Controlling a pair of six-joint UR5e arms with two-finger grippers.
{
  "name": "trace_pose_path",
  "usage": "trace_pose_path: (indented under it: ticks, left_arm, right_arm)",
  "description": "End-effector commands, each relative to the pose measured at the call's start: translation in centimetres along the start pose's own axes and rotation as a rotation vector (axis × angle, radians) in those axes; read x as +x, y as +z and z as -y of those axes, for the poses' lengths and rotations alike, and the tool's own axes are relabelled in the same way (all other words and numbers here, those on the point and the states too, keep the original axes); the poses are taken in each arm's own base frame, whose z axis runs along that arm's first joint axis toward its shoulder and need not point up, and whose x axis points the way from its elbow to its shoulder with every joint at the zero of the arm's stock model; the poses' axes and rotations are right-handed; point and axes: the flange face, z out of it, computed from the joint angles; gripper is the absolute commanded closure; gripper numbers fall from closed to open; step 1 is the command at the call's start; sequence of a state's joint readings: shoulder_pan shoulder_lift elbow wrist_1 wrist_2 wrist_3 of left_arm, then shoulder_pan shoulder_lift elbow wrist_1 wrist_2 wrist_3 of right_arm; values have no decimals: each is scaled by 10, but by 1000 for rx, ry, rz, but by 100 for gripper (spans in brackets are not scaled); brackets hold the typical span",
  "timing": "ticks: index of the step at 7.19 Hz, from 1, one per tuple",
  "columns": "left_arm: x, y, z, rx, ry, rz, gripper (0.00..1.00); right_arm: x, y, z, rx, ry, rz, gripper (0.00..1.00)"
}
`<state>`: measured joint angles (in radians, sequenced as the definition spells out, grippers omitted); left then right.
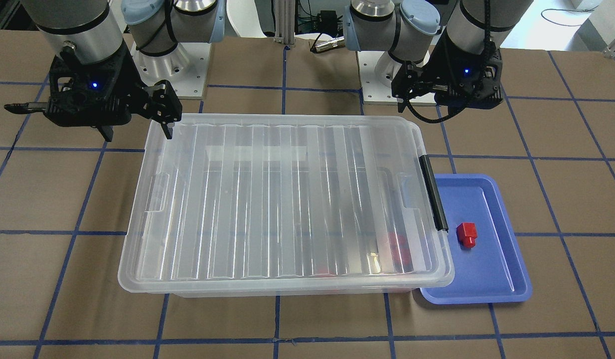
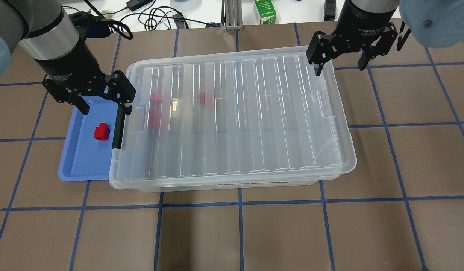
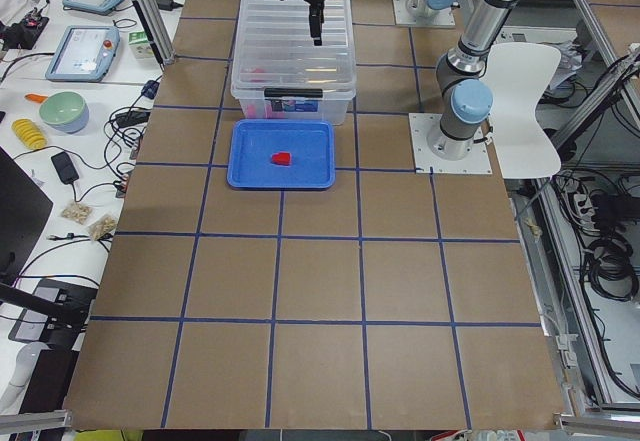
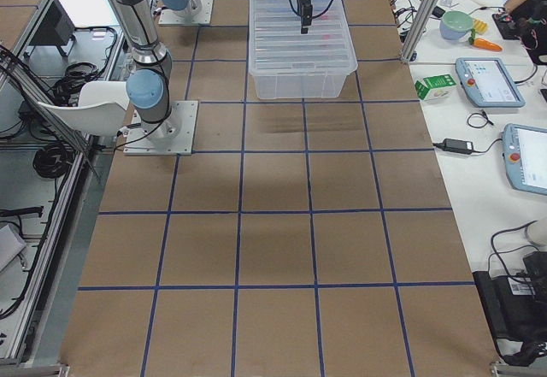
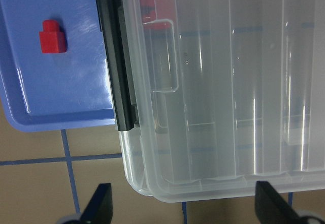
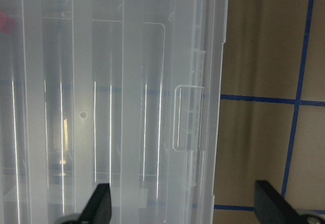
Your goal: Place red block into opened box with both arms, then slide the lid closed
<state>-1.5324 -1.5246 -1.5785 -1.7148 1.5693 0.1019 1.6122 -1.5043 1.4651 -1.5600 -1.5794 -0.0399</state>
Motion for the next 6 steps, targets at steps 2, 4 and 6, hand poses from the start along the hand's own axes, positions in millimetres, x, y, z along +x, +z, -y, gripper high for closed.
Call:
trace_pose_path:
  ticks: [2,4,6]
  left_arm:
    - [-1,-1,-2,-1,1,1,0]
    - [0,-2,-3,1,2,0,0]
    - [-2,-3,-1,10,-1,1,0]
  right_arm:
    - [0,0,-1,-1,0,-1,0]
    - [1,0,0,1,2,1,0]
    - [28,-6,8,32,-9,-4,0]
